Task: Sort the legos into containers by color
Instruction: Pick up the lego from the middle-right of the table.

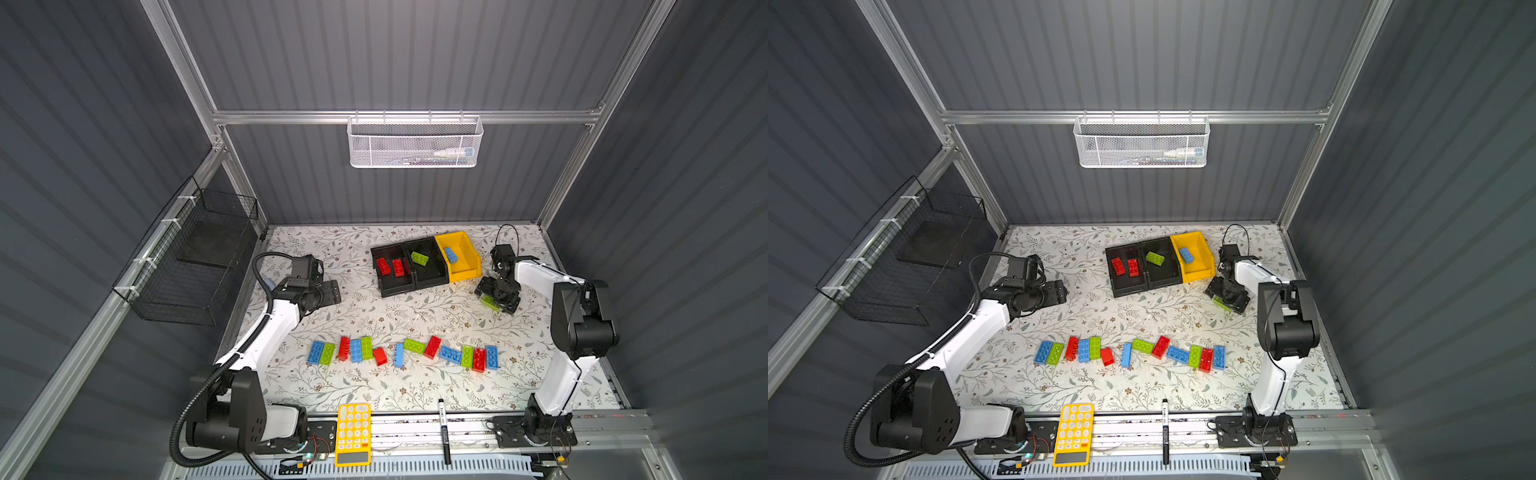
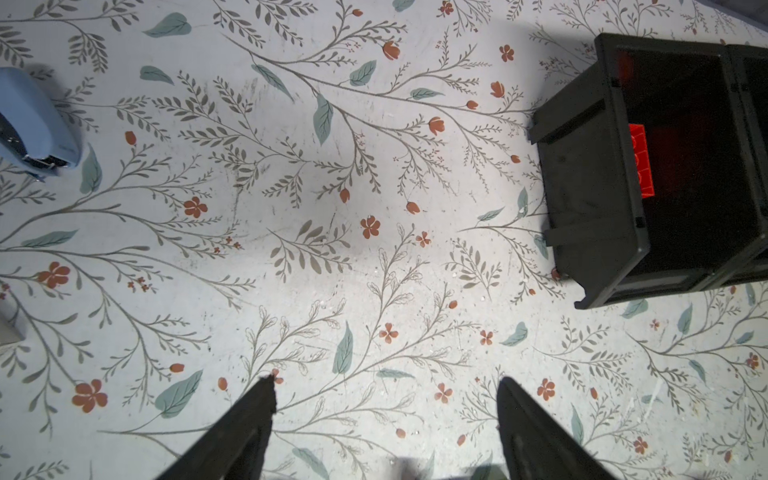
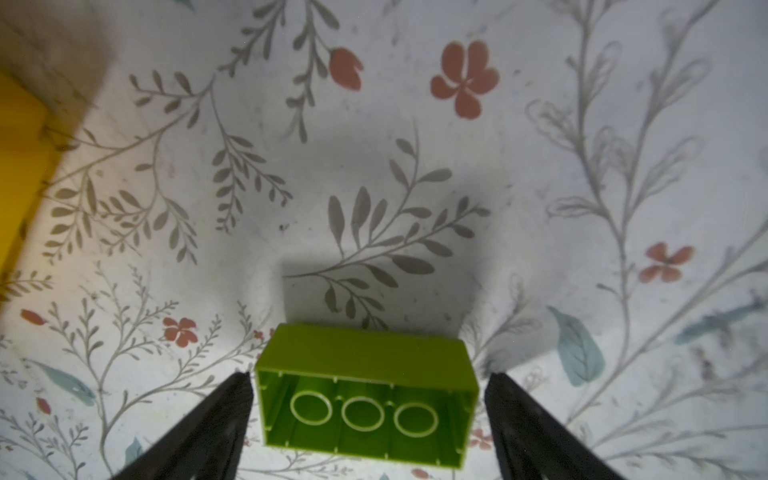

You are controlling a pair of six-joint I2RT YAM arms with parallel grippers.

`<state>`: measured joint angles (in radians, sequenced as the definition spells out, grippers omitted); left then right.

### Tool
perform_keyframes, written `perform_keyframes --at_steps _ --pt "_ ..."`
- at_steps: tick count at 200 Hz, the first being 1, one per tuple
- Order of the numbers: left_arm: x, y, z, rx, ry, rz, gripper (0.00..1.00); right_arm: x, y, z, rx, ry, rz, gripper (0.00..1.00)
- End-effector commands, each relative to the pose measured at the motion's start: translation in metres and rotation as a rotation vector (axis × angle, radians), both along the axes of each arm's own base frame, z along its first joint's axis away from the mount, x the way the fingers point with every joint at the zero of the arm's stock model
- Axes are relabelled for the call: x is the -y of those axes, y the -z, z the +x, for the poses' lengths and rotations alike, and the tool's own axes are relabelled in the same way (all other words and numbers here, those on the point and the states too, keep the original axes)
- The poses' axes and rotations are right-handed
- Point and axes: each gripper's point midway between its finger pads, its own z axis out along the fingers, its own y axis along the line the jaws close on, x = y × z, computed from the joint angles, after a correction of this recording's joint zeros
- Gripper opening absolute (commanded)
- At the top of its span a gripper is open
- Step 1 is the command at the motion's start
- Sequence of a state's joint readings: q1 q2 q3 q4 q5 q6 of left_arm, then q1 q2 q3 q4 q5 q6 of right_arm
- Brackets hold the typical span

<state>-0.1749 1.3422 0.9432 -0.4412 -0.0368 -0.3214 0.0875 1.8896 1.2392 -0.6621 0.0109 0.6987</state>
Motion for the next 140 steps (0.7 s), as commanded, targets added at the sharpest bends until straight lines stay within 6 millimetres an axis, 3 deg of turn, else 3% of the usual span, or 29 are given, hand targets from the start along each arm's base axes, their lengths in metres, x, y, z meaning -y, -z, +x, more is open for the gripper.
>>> perform_keyframes --at_steps 1,54,91,119,140 --pt "0.001 -0.008 0.008 0.027 -0.034 -0.042 0.84 -0.003 0.006 -0.006 -0.012 0.027 0.023 0.81" --pt "-0.009 0.002 -0.006 0.033 -0.105 -0.043 0.84 0.002 -0.008 -0.010 0.011 0.024 -0.004 0.63" --pt "-0.016 0.007 -0.019 0.012 -0.150 -0.056 0.84 -0.004 -0.028 -0.003 0.039 -0.014 -0.008 0.56" --pt "-0.026 0.011 -0.038 0.000 -0.196 -0.044 0.83 -0.022 -0.060 0.002 0.112 -0.039 -0.014 0.56" --pt "-0.033 0.014 -0.052 -0.015 -0.233 -0.050 0.84 -0.052 -0.087 0.015 0.180 -0.101 -0.008 0.57"
